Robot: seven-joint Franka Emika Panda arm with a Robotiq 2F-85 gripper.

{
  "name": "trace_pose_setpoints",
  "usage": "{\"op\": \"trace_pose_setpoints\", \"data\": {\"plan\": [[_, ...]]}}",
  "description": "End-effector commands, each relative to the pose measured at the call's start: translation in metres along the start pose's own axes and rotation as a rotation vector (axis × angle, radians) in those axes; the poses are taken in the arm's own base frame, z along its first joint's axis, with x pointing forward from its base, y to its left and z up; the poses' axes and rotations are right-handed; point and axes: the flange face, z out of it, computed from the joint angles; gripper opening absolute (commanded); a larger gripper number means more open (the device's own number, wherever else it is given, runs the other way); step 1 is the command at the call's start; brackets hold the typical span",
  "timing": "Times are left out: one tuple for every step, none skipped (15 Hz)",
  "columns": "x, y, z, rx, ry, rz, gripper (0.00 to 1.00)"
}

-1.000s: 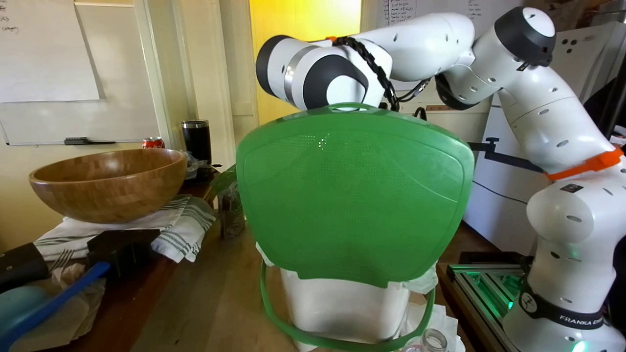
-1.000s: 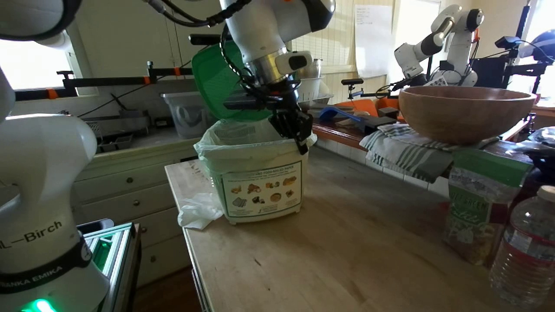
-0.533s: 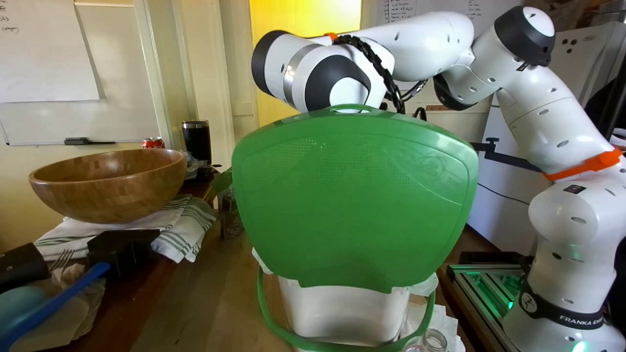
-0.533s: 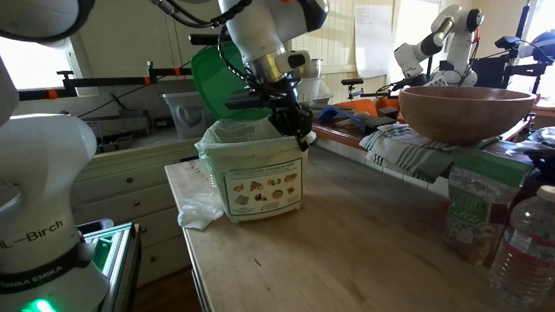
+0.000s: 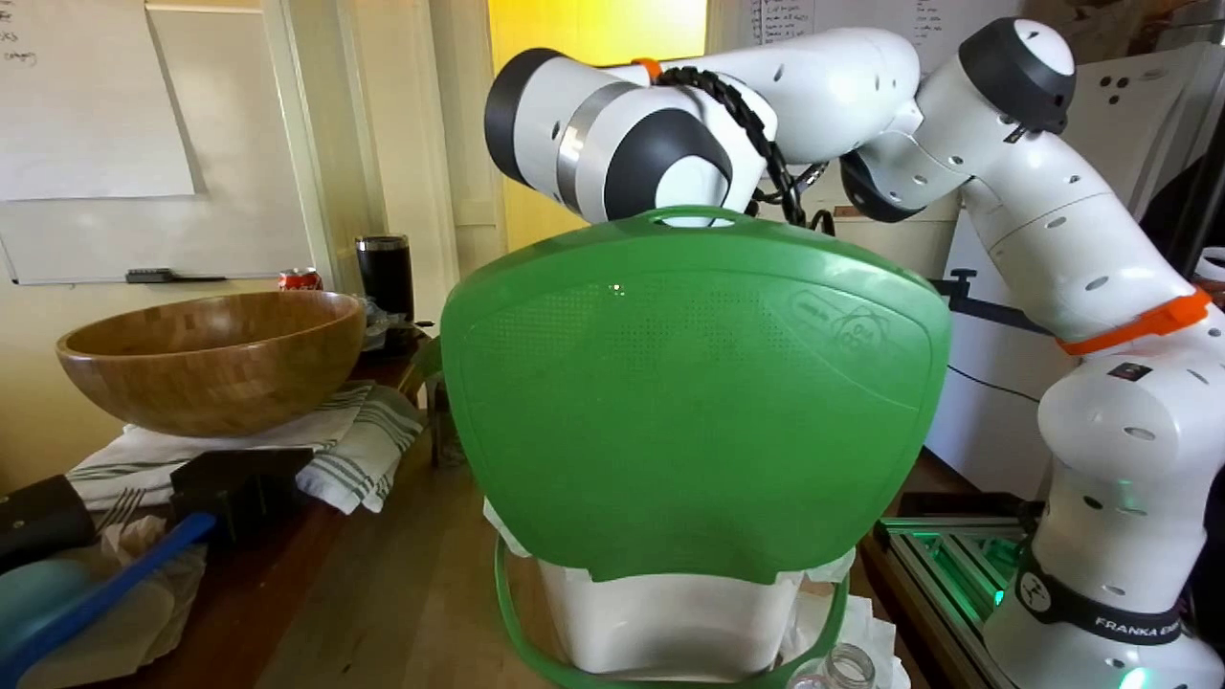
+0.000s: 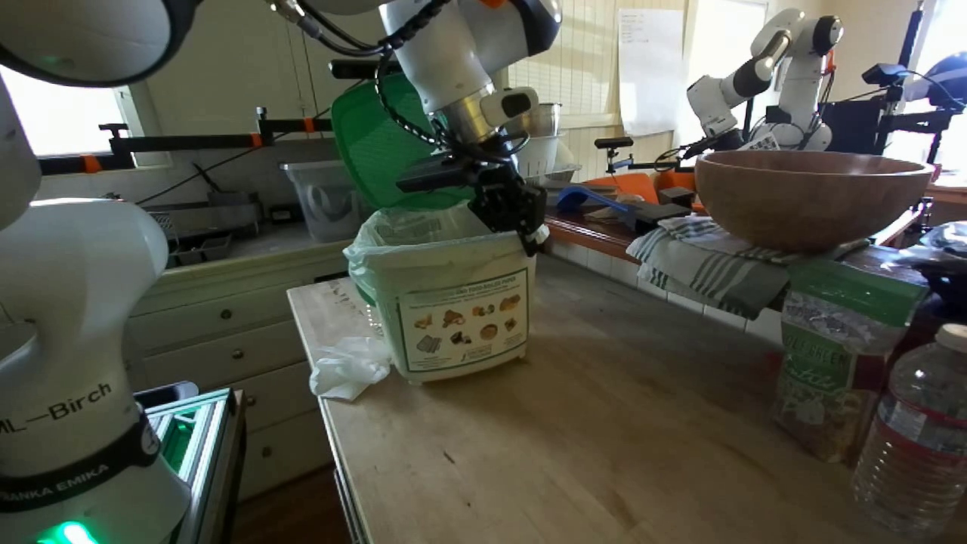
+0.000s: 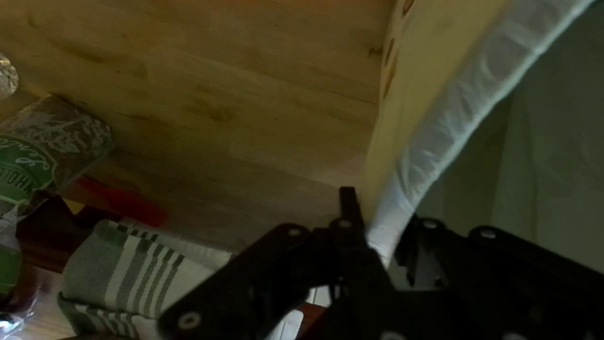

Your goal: Turn the bin to the left

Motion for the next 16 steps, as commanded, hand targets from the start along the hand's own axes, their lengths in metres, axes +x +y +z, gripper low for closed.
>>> {"op": "trace_pose_setpoints", "data": {"plan": [[-0.016,-0.007,0.021,0.025,-0.048,-0.069,0.05],[-0.016,-0.005,0.017,0.018,-0.053,-0.054,0.05],[-0.016,-0.004,0.014,0.015,-0.058,-0.041,0.05],[-0.014,0.001,0.009,0.012,-0.061,-0.029,0.05],[-0.014,0.001,0.008,0.015,-0.063,-0.021,0.05],[-0.015,0.0,0.006,0.017,-0.065,-0.02,0.05],[-0.015,0.001,0.006,0.016,-0.066,-0.018,0.05],[-0.016,0.001,0.007,0.015,-0.07,-0.018,0.05],[-0.017,0.001,0.007,0.013,-0.073,-0.016,0.12],[-0.017,0.002,0.006,0.013,-0.076,-0.013,0.44],[-0.017,0.003,0.005,0.01,-0.076,-0.011,0.45],[-0.019,0.001,0.006,0.006,-0.079,-0.014,0.5],[-0.021,0.0,0.007,0.005,-0.086,-0.017,0.58],[-0.022,-0.002,0.007,0.004,-0.091,-0.022,0.65],[-0.024,-0.003,0.008,0.005,-0.095,-0.025,0.74],[-0.024,-0.005,0.006,0.006,-0.095,-0.029,0.81]]}}
